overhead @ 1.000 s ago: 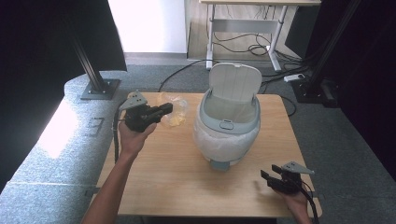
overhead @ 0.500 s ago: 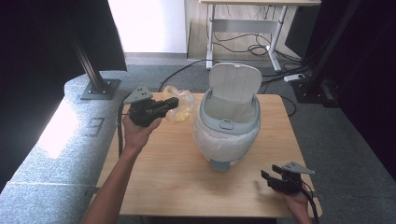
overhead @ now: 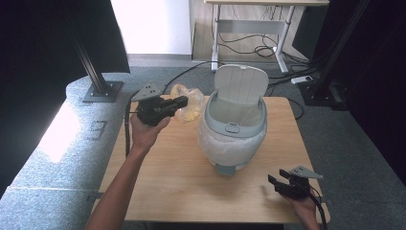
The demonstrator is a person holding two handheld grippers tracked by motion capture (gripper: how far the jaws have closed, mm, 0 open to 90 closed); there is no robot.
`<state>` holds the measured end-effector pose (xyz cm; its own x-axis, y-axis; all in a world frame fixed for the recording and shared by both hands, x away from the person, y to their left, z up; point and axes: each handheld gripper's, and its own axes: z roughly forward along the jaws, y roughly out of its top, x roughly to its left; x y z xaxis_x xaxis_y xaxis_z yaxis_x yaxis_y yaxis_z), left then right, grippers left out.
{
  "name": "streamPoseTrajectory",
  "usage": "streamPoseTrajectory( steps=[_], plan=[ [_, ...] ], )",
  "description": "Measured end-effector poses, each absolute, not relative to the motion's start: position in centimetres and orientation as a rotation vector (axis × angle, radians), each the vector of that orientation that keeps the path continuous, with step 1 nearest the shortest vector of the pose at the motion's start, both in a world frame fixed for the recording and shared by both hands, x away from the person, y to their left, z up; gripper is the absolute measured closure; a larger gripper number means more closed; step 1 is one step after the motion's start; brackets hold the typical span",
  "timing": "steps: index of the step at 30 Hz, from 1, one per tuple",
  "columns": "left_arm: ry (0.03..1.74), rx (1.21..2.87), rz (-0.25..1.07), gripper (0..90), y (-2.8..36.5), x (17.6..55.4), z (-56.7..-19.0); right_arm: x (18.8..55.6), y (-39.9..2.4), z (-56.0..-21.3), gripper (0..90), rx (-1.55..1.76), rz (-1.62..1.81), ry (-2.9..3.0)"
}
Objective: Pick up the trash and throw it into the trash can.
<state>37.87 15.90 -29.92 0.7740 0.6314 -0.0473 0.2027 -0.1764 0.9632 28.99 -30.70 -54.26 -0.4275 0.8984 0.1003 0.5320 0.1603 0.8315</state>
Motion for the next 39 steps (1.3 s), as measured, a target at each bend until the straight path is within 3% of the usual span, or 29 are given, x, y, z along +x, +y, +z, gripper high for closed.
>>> streamPoseTrajectory(
  steps=[39],
  plan=[
    [0.586,1.770,0.396,85.8,11.1,39.4,-28.3,29.0,-31.0,-54.4,39.6,1.369,1.181,2.021]
  ],
)
